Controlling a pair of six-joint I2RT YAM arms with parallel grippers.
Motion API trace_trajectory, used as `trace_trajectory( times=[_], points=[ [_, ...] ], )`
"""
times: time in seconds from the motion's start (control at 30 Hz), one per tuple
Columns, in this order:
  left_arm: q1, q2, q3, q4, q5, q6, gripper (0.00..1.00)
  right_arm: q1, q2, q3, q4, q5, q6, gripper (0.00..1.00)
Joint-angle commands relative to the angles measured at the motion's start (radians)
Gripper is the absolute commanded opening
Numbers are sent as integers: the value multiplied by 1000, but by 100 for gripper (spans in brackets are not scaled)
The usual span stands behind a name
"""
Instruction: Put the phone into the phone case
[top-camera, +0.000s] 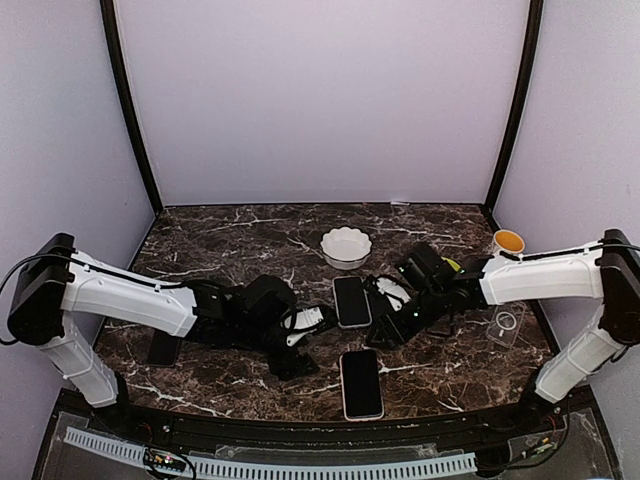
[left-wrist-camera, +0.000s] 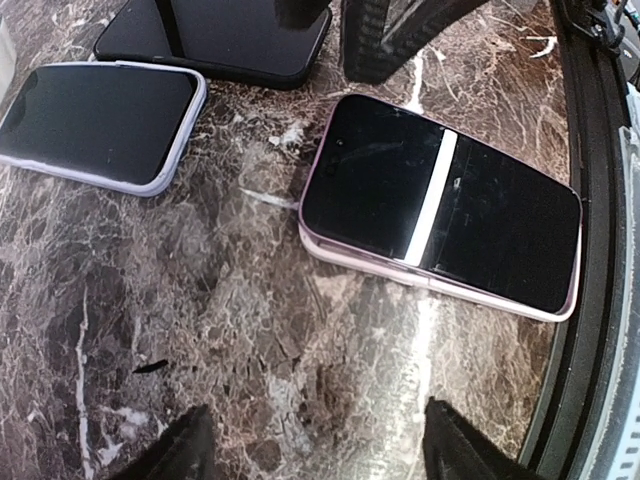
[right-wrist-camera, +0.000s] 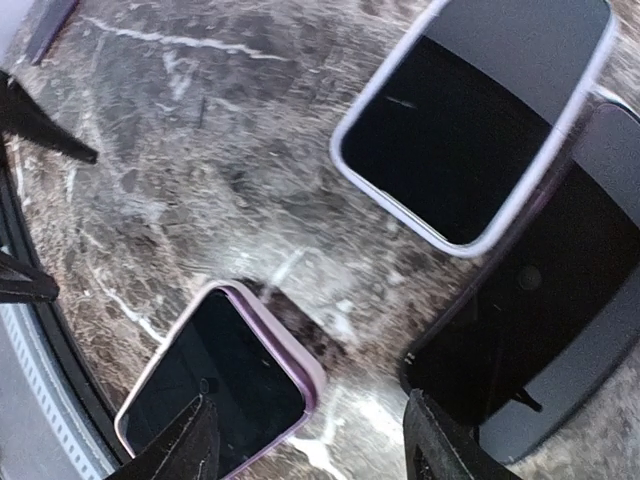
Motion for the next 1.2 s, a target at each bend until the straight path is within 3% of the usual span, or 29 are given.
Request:
trace_trajectory(
  times=[0.0, 0.13, 0.37, 0.73, 0.9, 0.97, 1.03, 1.17],
  points=[
    [-8, 43, 30, -22, 5, 56, 65, 45, -49, -45, -25, 94, 174, 58],
    [-9, 94, 54, -15, 31, 68, 49, 150, -63, -127, 77, 97, 336, 44],
    [-21, 155, 80, 7, 76, 84, 46, 261, -65, -222, 183, 136, 506, 18],
    [-22, 195, 98, 41, 91, 84, 43, 384, 66, -214, -24, 316, 614, 11],
    [-15, 151, 93, 38, 39, 67, 39, 386, -28, -88, -153, 376, 556, 31],
    [7, 104, 96, 4, 25, 54, 39, 397, -52, -26, -179, 394, 555, 52],
    [31, 52, 103, -51, -7, 40, 41, 426, -48, 46, -236, 465, 576, 65],
    [78, -36, 99, -144, -64, -8, 48, 489, 33, 137, -297, 542, 661, 80]
  ],
)
